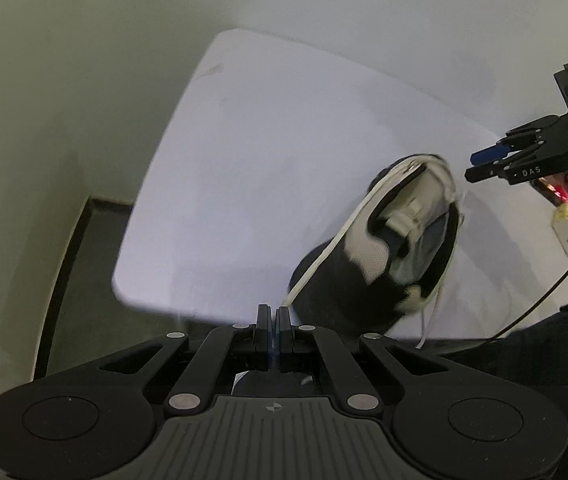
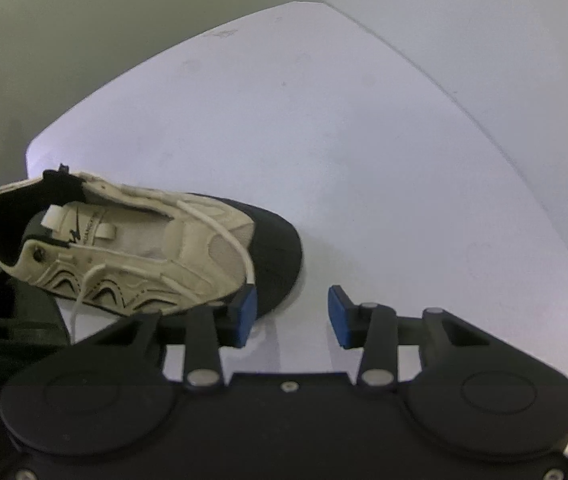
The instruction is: Lace up shoes with both hands
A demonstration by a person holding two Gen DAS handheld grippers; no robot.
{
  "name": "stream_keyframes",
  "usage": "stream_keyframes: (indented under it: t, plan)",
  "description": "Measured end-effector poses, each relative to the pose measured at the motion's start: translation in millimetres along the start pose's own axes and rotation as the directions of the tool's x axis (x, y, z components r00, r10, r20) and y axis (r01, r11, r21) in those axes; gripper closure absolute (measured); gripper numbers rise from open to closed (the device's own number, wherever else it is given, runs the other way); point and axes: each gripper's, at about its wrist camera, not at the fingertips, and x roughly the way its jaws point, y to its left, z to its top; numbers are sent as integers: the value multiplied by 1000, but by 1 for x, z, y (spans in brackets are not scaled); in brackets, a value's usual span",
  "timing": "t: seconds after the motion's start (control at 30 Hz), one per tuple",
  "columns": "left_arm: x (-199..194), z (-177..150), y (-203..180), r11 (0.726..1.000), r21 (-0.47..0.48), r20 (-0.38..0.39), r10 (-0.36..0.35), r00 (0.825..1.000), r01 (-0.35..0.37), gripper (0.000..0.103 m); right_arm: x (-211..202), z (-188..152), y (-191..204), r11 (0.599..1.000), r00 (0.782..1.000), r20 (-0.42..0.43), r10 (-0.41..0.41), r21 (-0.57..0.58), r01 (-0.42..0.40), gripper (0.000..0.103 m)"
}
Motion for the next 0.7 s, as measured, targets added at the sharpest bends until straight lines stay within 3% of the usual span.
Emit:
stream_keyframes:
  t: [0.13, 0.23, 0.43, 0.7]
  plan:
    - [-7, -20, 6, 996, -82, -21, 36, 999, -38, 103, 9, 5, 1, 997, 997, -2, 77, 31, -76, 64]
    - [-12, -34, 10, 990, -126, -37, 59, 998, -64, 103, 15, 6, -2, 993, 996, -19, 84, 83, -82, 51]
    - [-20, -46, 11, 982, -182, -30, 47, 998, -51, 103, 24, 12, -10, 969, 994, -24, 110, 224, -102, 54]
    - [-30, -55, 3, 979, -200, -26, 44, 999, -49, 103, 37, 51, 9, 986, 997, 8, 77, 149, -78, 54]
